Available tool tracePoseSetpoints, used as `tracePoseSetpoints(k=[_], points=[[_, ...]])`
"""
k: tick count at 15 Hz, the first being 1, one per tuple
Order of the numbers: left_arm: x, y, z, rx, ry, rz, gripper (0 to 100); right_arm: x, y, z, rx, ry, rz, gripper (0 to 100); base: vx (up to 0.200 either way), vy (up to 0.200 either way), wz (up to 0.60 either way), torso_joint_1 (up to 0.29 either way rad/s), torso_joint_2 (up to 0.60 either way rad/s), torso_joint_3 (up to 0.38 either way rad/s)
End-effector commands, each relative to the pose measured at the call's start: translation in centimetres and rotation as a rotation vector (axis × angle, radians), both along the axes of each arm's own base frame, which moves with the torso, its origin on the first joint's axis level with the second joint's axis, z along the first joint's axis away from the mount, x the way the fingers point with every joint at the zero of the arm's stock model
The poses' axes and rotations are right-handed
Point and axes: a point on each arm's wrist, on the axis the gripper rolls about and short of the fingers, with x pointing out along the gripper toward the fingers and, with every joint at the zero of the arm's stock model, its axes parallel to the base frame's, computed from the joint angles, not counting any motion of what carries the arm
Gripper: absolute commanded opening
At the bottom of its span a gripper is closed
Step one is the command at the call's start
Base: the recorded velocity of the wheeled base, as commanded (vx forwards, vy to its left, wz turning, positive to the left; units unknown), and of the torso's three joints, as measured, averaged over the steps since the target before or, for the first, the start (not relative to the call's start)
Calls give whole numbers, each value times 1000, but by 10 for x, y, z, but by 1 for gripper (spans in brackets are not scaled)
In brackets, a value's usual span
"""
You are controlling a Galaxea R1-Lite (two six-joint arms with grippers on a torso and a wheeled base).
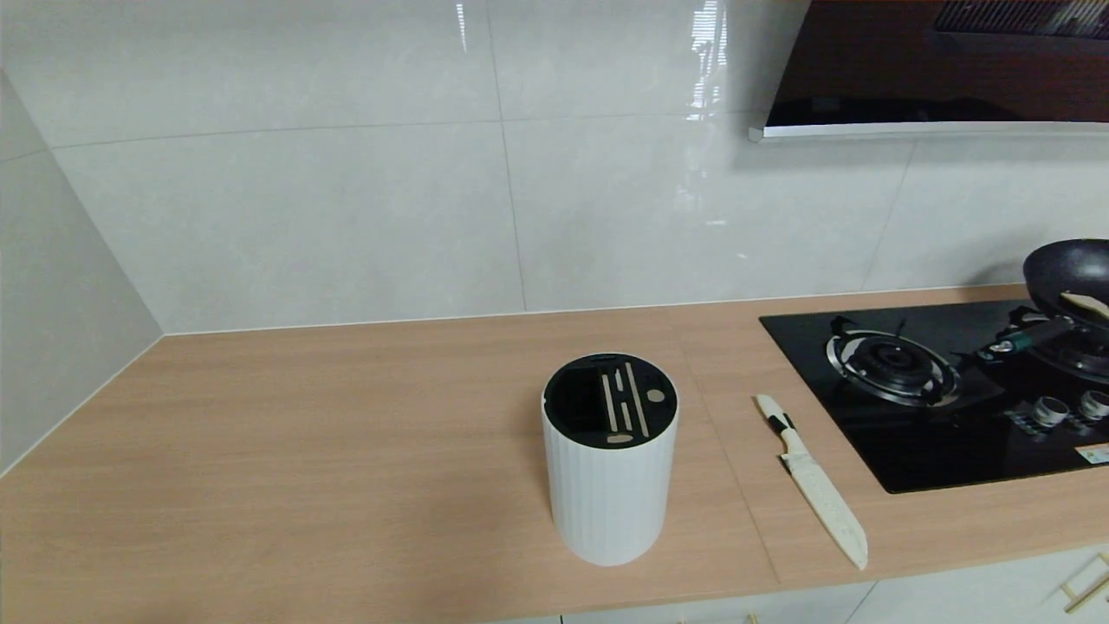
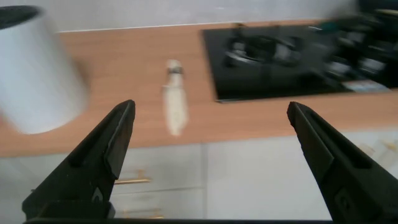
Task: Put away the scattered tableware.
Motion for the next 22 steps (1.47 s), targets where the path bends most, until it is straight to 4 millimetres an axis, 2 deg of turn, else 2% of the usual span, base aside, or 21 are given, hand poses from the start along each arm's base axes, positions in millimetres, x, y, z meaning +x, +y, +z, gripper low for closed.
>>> tracePoseSetpoints(k=[1,10,12,13,14,16,17,18,19,21,22], points=[[0,0,0,0,2,2,100,0,0,0,1,1,1,100,0,0,0,0,0,0],[0,0,0,-2,2,2,100,0,0,2,-8,-11,1,100,0,0,0,0,0,0],[0,0,0,-2,2,2,100,-13,1,52,21,-156,60,100,0,0,0,0,0,0],[0,0,0,-2,2,0,100,-12,1,65,16,-132,98,100,0,0,0,0,0,0],[0,0,0,-2,2,2,100,1,3,79,7,-6,171,100,0,0,0,0,0,0],[0,0,0,-2,2,2,100,32,5,92,25,168,239,100,0,0,0,0,0,0],[0,0,0,-2,2,2,100,61,6,100,36,297,239,100,0,0,0,0,0,0],[0,0,0,-2,2,2,100,81,7,106,41,369,255,100,0,0,0,0,0,0],[0,0,0,-2,2,2,100,97,8,109,44,424,270,100,0,0,0,0,0,0],[0,0,0,0,2,2,100,148,14,114,47,540,292,100,0,0,0,0,0,0],[0,0,0,-2,2,2,100,161,16,114,45,559,296,100,0,0,0,0,0,0]])
